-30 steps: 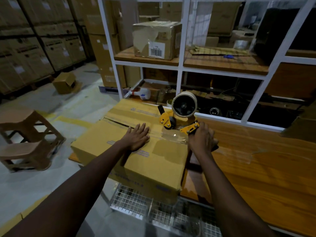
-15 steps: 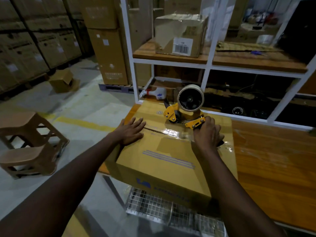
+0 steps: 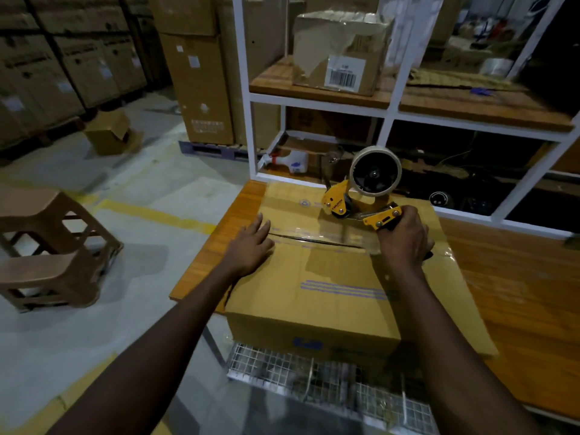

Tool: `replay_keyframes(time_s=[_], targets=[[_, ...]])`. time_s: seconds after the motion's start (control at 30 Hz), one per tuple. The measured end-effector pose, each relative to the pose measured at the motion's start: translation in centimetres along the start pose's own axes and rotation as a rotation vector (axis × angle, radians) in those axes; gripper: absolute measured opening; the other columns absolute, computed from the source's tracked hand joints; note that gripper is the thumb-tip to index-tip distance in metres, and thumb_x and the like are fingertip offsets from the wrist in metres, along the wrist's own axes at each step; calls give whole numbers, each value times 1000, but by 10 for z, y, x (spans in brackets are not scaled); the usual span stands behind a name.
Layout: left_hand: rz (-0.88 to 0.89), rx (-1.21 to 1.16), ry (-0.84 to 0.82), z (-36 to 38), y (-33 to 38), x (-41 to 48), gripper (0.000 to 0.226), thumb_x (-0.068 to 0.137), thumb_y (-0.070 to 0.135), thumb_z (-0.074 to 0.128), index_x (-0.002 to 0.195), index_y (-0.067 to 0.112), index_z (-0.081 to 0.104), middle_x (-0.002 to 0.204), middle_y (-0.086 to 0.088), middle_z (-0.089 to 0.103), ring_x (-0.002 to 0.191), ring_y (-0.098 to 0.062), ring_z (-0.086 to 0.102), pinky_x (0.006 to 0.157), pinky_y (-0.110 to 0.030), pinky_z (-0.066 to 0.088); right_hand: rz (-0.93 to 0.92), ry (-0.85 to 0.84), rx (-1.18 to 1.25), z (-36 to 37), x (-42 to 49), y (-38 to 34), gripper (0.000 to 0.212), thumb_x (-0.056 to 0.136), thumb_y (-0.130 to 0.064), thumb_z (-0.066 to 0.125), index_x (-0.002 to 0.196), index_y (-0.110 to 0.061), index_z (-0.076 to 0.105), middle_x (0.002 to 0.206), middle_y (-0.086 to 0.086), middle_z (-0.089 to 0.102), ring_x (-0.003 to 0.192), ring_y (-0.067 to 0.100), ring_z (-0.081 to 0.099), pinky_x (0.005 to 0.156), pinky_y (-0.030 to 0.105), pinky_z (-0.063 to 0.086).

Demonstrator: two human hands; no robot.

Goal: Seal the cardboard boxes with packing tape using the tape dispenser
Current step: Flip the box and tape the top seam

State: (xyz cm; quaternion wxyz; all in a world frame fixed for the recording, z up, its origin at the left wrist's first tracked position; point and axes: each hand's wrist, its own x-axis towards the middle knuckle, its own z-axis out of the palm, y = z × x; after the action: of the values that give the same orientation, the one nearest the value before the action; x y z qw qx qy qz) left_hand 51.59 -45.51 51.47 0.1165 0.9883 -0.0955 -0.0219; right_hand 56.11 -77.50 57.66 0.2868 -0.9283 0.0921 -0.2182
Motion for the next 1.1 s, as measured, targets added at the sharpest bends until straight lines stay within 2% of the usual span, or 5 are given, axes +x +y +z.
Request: replay_keyframes(time_s=[0.13,0.6,0.83,0.97,1.1], targets=[[-328,-242,85,20,68,-17,87,87,72,5,154,21,28,166,0,-2,150,-33,10,112,-59,25,-37,-2,16,-19,3,21,34,86,-25,66,114,-12,53,118,12,59,110,38,49,92,48,34],[-820,-483,291,60,286,-57,69,100,53,33,158,24,11,165,5,-14,149,-36,-16,116,-65,0,-172,13,5,-103,9,100,24,86,-26,65,107,-18,54,116,6,57,110,36,41,92,48,30],[-474,-185,197,86,326,-99,86,80,66,-8,157,30,4,164,2,-14,148,-29,-23,111,-62,-18,-205,6,-5,-129,1,129,29,87,-27,62,114,-21,54,122,2,57,110,35,39,92,47,29],[-225,46,129,56,243,-99,110,70,73,-36,158,24,9,166,0,5,152,-28,-1,118,-59,8,-184,18,-14,-134,-7,131,27,87,-29,62,112,-21,54,119,2,57,108,34,40,91,48,30],[-42,269,-63,17,169,-74,108,62,79,-37,156,38,-1,166,3,-4,152,-27,3,114,-60,21,-162,44,-37,-136,-15,122,25,89,-31,61,111,-20,54,118,3,56,107,34,40,91,48,30]])
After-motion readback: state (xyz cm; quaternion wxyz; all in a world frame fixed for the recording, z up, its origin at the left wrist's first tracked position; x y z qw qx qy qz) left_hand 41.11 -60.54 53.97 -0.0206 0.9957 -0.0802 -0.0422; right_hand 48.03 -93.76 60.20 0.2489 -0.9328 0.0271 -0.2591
